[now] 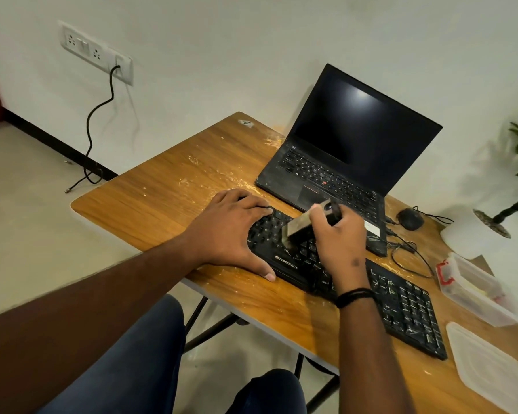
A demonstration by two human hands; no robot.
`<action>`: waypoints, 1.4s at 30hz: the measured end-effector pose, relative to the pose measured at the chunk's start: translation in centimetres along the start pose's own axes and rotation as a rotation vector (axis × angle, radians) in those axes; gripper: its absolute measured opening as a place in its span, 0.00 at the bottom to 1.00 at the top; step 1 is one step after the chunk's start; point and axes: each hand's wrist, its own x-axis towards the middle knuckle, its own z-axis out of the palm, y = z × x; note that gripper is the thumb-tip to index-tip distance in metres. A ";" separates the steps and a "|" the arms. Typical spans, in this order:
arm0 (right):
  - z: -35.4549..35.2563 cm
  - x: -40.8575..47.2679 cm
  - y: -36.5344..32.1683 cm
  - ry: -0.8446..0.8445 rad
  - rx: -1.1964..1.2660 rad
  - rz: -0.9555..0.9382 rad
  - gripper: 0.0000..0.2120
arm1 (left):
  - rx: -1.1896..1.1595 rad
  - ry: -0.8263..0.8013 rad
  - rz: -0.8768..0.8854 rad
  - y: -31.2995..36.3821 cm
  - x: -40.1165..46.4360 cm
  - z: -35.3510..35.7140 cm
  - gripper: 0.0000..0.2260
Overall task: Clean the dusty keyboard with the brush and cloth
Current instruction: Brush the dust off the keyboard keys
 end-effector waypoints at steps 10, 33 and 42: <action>-1.8 0.1 -1.0 -0.310 -0.055 -0.013 0.06 | 0.003 0.004 0.003 -0.1 0.0 0.0 0.57; 0.7 -1.1 -2.3 -0.065 -0.195 -0.032 0.09 | 0.018 0.011 -0.001 -0.1 0.0 0.1 0.57; -1.4 -1.1 -3.9 -0.359 -0.296 -0.129 0.08 | 0.014 0.007 0.003 -0.1 0.0 0.1 0.57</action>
